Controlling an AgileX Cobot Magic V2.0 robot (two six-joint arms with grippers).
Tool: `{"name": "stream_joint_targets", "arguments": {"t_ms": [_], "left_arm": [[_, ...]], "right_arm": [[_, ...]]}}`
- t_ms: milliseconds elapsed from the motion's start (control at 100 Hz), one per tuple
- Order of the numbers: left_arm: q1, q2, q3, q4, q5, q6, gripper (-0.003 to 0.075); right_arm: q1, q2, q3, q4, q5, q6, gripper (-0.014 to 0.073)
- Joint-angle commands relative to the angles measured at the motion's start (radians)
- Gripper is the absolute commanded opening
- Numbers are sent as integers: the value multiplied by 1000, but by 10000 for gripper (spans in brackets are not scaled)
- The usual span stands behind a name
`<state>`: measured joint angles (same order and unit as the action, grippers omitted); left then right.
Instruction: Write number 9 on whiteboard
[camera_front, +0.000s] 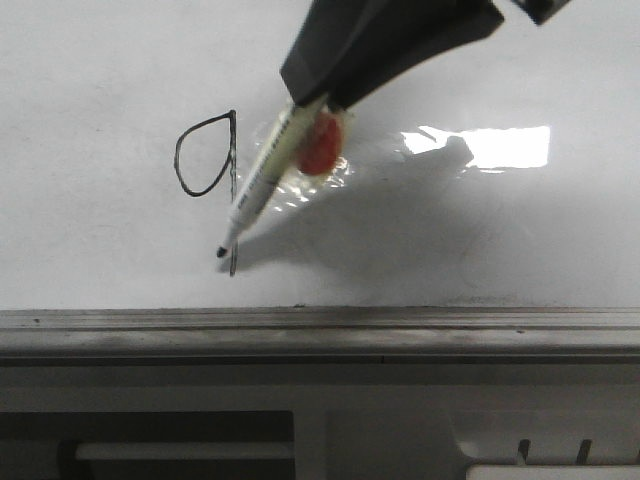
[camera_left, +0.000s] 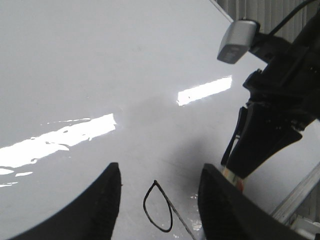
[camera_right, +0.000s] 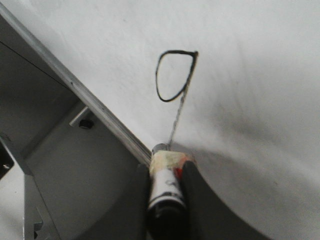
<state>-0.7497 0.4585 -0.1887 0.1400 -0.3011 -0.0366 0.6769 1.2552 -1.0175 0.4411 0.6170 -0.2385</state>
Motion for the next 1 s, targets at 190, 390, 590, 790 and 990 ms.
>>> {"name": "stream_joint_targets", "arguments": {"t_ms": [190,390,590,790,990], "left_arm": [[-107,110,-28,98,10,-12,335],[-220,246,-28,102,-85,-12,335],[-221,355,-28,102,-220,-12,335],[-221,428,-28,102,-286,-12,333],[-221,455,-28,102,-354,-12,326]], "right_arm": [[119,-105,-44,18,-49,-10,-49],[152,-94,-42,32,-49,-10,-49],[195,-94,-38,36,-33,-10,-49],[203,-94,-38,49,-4,-10,-49],[203,-94,-28,49,9,-10,-49]]}}
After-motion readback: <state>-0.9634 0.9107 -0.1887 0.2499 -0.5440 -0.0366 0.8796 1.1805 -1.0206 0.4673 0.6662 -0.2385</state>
